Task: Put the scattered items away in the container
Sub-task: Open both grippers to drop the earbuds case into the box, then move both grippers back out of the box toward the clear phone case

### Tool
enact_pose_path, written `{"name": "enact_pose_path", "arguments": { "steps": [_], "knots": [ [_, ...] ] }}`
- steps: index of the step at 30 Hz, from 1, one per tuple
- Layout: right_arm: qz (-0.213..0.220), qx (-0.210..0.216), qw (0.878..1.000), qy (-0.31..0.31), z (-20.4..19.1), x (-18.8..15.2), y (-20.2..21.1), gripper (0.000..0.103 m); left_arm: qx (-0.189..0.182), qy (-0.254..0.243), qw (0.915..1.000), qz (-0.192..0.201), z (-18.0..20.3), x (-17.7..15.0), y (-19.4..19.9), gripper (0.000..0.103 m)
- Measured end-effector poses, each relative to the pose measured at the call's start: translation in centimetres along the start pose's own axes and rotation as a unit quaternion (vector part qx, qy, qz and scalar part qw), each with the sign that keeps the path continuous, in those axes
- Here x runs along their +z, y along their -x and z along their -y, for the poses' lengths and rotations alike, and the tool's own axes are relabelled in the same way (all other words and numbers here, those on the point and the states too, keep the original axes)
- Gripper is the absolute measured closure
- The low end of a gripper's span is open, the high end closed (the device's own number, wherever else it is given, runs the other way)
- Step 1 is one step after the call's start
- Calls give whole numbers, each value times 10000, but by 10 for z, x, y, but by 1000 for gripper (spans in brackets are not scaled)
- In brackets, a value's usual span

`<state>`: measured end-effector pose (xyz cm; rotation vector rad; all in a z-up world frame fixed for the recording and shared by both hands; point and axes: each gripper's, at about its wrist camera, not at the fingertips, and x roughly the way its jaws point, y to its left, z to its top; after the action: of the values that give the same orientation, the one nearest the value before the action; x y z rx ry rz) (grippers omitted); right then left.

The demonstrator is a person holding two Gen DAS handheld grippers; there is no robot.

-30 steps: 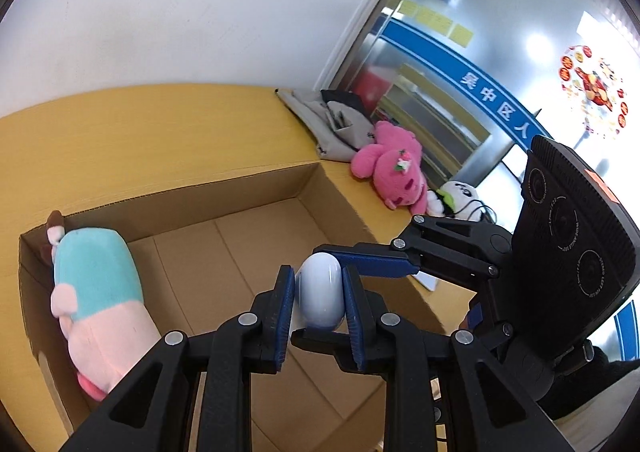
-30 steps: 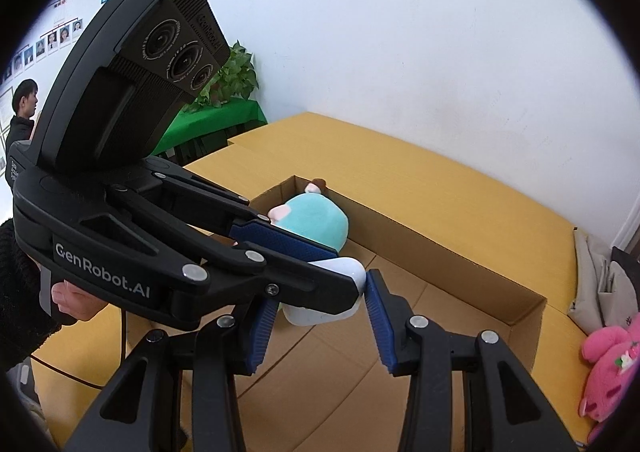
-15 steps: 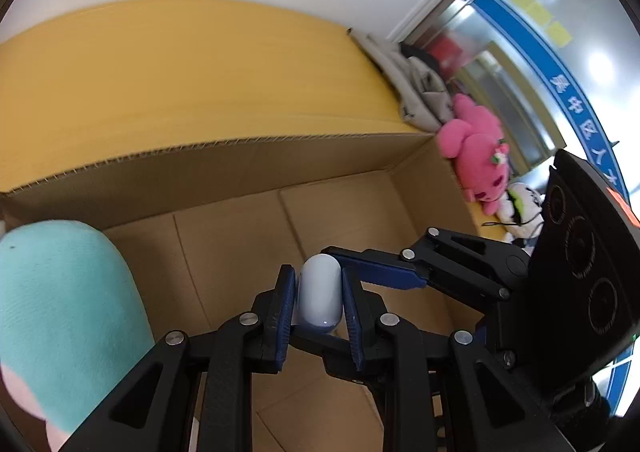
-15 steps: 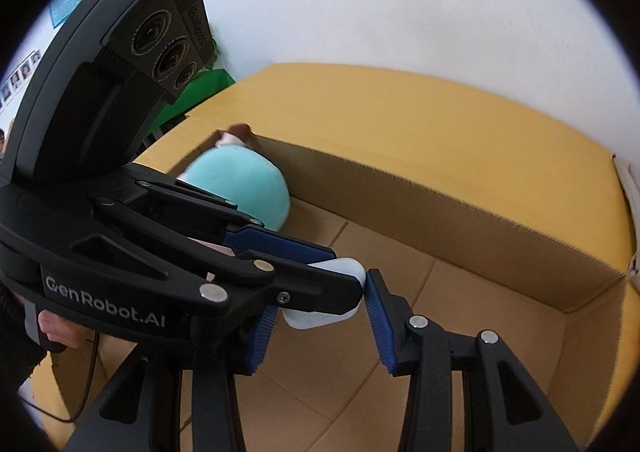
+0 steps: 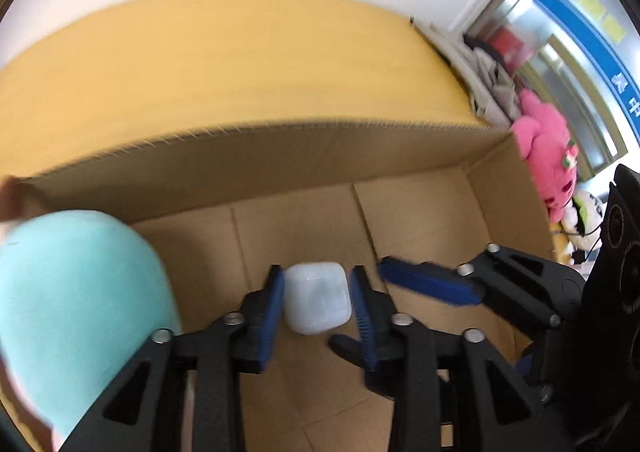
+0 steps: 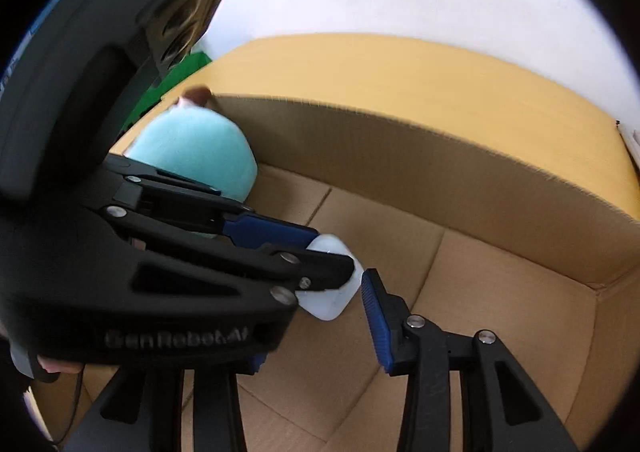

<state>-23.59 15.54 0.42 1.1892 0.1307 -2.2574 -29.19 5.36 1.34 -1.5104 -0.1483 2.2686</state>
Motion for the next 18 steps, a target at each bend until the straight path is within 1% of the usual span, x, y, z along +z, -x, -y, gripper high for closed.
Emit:
{"name": "enact_pose_path", "arguments": {
  "steps": [1,2,3,4,5,7,9,10,11,13,14,16,17,18],
  "knots": [
    [82,-25,10000,-15,-2,0,10,50,32,-7,9998,211,0,-4,15,50],
    [152,-82,9999,-14,-4,0,20,45,86,-13,9990,441,0,-7,31,40],
    [226,-154,9996,9,-6,-1,31,44,95,-13,9979,638,1,-11,46,35],
    [325,-217,9992,46,-11,-4,48,44,58,-16,9964,840,2,-17,64,26],
    [387,-250,9989,64,-14,-6,60,43,17,-19,9947,1027,3,-24,80,21],
    [497,-415,9979,47,-28,-16,93,39,48,-70,9897,1427,5,-43,116,18],
    [622,-514,9967,-20,-37,-24,119,36,209,-189,9837,1777,10,-68,149,17],
    [733,-537,9958,-62,-43,-31,136,33,296,-226,9805,1930,13,-81,164,15],
    [835,-556,9949,-105,-47,-38,151,29,396,-260,9767,2095,16,-95,178,9],
    [1062,-633,9921,-220,-64,-58,182,24,643,-325,9674,2426,24,-122,202,0],
    [1142,-660,9909,-271,-66,-67,198,24,805,-351,9622,2579,27,-138,213,0],
    [1238,-679,9891,-413,-72,-88,219,23,1073,-356,9555,2726,36,-162,223,0],
    [1215,-693,9890,-481,-69,-83,216,23,1184,-334,9533,2757,39,-175,224,0],
    [1170,-750,9888,-548,-71,-88,213,23,1261,-310,9520,2772,40,-188,225,0]
  ]
}}
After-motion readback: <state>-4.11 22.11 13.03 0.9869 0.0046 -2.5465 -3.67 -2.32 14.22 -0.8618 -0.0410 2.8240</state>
